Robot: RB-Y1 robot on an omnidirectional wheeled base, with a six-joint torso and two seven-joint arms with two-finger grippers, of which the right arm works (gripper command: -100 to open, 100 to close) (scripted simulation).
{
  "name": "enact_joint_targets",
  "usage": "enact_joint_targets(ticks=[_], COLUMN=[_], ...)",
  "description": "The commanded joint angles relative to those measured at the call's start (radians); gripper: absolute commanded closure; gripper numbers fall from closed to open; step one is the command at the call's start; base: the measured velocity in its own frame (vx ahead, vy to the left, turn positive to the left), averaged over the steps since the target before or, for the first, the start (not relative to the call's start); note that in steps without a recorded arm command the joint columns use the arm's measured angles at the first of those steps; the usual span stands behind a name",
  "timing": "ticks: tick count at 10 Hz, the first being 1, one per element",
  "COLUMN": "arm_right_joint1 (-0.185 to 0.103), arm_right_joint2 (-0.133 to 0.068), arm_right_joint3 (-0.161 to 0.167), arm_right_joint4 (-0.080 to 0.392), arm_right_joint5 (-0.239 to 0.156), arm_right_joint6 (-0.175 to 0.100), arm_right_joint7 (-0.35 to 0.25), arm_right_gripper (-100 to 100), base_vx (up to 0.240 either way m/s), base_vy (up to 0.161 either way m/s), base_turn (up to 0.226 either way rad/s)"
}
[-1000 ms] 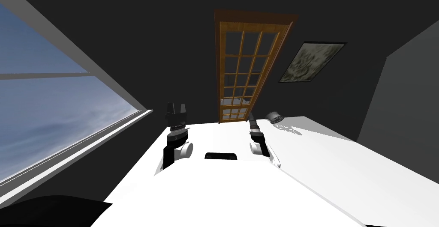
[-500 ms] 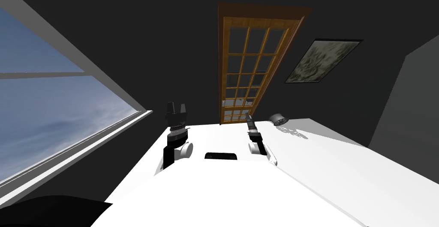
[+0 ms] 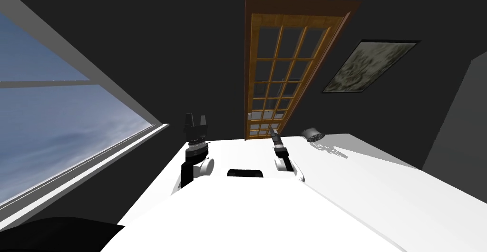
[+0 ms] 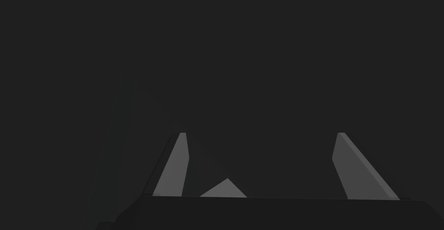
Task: Pull the door open
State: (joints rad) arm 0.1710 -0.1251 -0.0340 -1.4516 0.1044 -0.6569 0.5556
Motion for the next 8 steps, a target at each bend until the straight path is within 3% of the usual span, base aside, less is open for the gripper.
enact_joint_targets(ticks=[1,8], arm_right_joint1=[-0.016,-0.084], arm_right_joint2=[0.001,-0.007], arm_right_joint3=[0.003,0.011], arm_right_joint4=[0.043,0.224], arm_right_joint5=[0.010,0.045], arm_right_joint6=[-0.013,-0.069], arm_right_joint7=[0.033,0.156], arm_right_gripper=[-100,-100], base_vx=[0.103,0.105], base_vy=[0.047,0.044], base_turn=[0.012,0.007])
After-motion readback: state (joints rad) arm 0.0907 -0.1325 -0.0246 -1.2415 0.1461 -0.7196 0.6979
